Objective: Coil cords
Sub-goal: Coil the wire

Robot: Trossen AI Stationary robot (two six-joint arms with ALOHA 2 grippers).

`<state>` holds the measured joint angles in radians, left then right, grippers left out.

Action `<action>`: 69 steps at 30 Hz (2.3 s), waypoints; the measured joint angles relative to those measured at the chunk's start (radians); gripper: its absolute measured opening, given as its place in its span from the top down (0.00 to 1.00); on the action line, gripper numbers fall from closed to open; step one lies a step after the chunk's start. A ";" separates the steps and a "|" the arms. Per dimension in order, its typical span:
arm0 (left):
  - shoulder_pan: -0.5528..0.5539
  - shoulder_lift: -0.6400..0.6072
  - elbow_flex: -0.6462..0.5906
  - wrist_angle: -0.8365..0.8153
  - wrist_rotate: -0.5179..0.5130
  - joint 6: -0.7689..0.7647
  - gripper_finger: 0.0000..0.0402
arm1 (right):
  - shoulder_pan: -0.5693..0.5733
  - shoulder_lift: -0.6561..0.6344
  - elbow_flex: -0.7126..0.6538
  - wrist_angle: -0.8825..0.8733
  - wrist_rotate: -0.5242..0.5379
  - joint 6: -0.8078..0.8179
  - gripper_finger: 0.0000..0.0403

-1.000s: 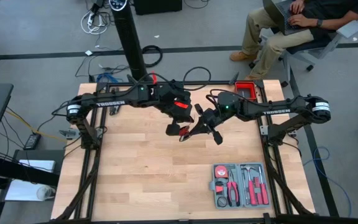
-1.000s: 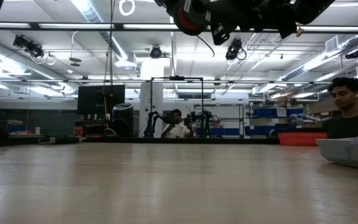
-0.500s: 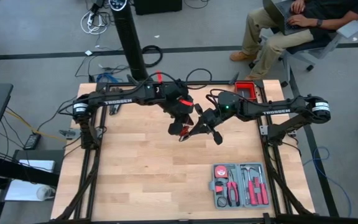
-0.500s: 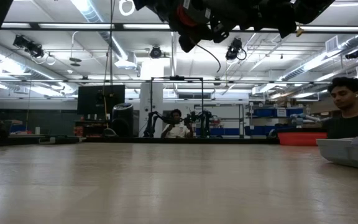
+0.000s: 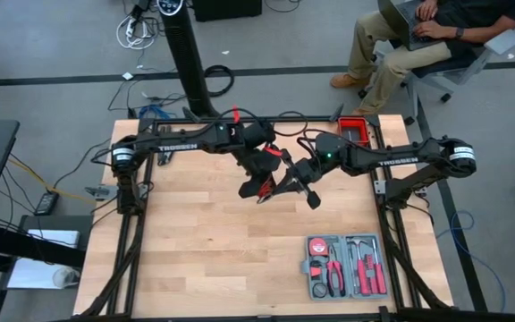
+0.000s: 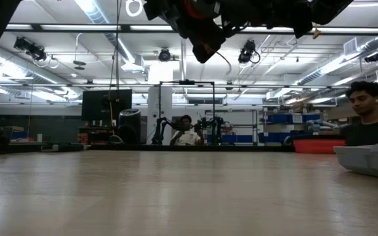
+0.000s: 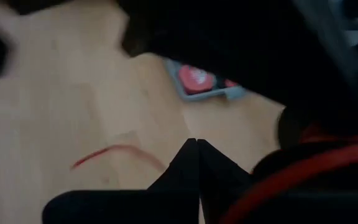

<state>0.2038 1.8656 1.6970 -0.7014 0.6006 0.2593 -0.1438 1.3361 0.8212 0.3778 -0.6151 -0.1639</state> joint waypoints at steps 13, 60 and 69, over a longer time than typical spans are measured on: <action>0.006 0.009 0.000 -0.026 0.129 0.048 1.00 | 0.005 0.001 0.000 0.077 -0.036 -0.071 1.00; 0.034 0.010 0.083 -0.053 0.204 0.051 1.00 | 0.031 0.003 0.002 0.241 -0.003 -0.093 1.00; 0.030 0.010 0.083 -0.057 0.203 0.073 1.00 | 0.011 0.003 0.002 0.265 -0.070 -0.079 1.00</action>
<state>0.2339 1.8755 1.7802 -0.7582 0.8035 0.3319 -0.1327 1.3396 0.8232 0.6426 -0.6850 -0.2434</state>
